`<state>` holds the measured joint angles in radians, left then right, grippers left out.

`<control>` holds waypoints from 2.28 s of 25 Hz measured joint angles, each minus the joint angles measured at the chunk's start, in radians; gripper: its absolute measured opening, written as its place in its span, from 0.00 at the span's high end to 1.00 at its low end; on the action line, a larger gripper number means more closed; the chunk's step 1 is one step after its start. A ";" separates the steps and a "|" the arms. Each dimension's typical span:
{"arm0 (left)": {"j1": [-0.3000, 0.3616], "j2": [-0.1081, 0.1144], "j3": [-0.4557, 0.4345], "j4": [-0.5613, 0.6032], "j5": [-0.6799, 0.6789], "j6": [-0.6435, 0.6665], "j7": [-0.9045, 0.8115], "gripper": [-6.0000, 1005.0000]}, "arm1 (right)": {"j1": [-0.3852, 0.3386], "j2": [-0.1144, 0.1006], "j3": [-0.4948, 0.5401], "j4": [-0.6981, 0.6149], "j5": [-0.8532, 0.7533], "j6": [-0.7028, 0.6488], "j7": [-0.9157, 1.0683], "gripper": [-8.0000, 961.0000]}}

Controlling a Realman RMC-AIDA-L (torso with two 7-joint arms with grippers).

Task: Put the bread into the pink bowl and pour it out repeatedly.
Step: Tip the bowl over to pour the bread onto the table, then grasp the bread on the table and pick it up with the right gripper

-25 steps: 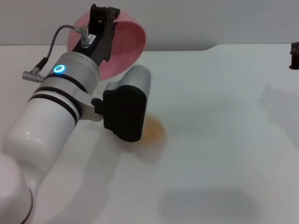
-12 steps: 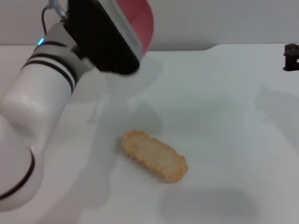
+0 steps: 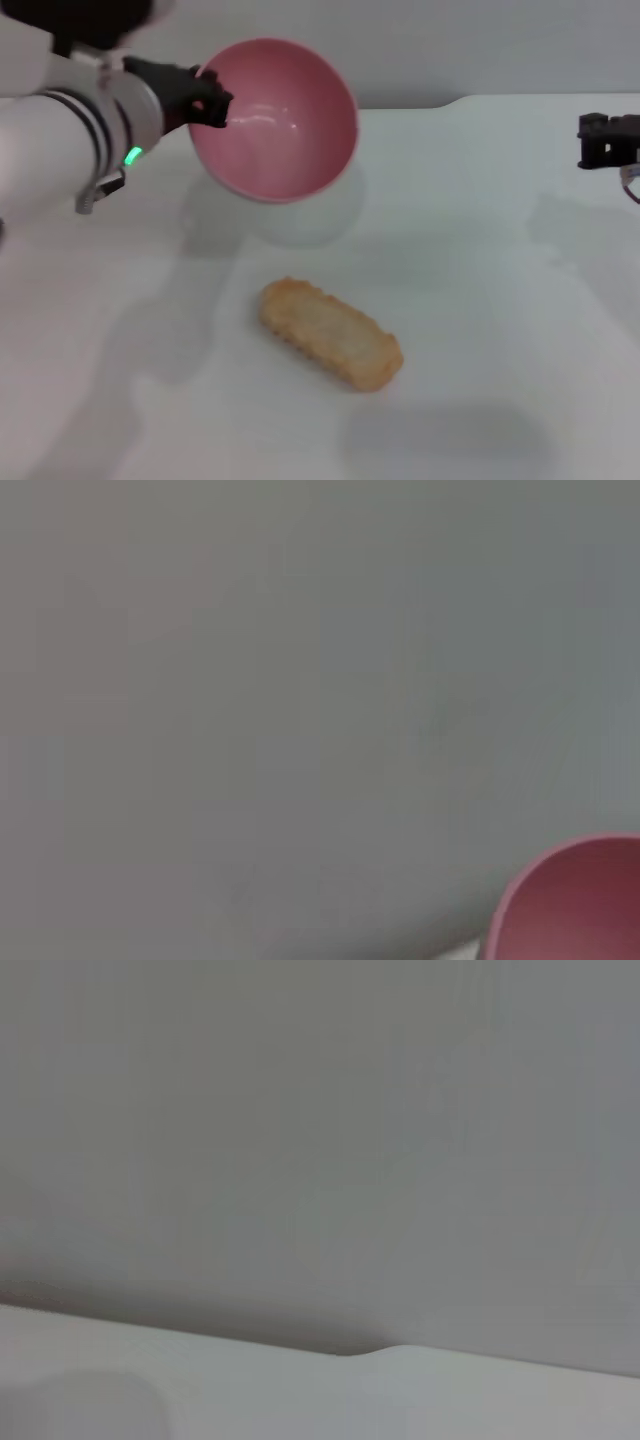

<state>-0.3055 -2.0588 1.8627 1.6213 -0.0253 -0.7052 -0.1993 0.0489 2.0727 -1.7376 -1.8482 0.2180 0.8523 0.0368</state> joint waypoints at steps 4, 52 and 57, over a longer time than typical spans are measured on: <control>-0.014 0.001 -0.090 -0.002 -0.149 -0.060 0.091 0.95 | 0.011 0.000 -0.004 0.017 0.001 0.013 0.000 0.99; -0.131 -0.002 -0.398 -0.222 -0.219 -0.143 0.230 0.95 | 0.440 0.010 -0.310 0.630 0.534 -0.207 -0.054 0.32; -0.138 -0.004 -0.395 -0.222 -0.219 -0.142 0.230 0.95 | 0.489 0.010 -0.350 0.701 0.600 -0.221 -0.064 0.32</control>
<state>-0.4431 -2.0629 1.4673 1.3994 -0.2438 -0.8472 0.0306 0.5374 2.0822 -2.0872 -1.1471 0.8184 0.6313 -0.0274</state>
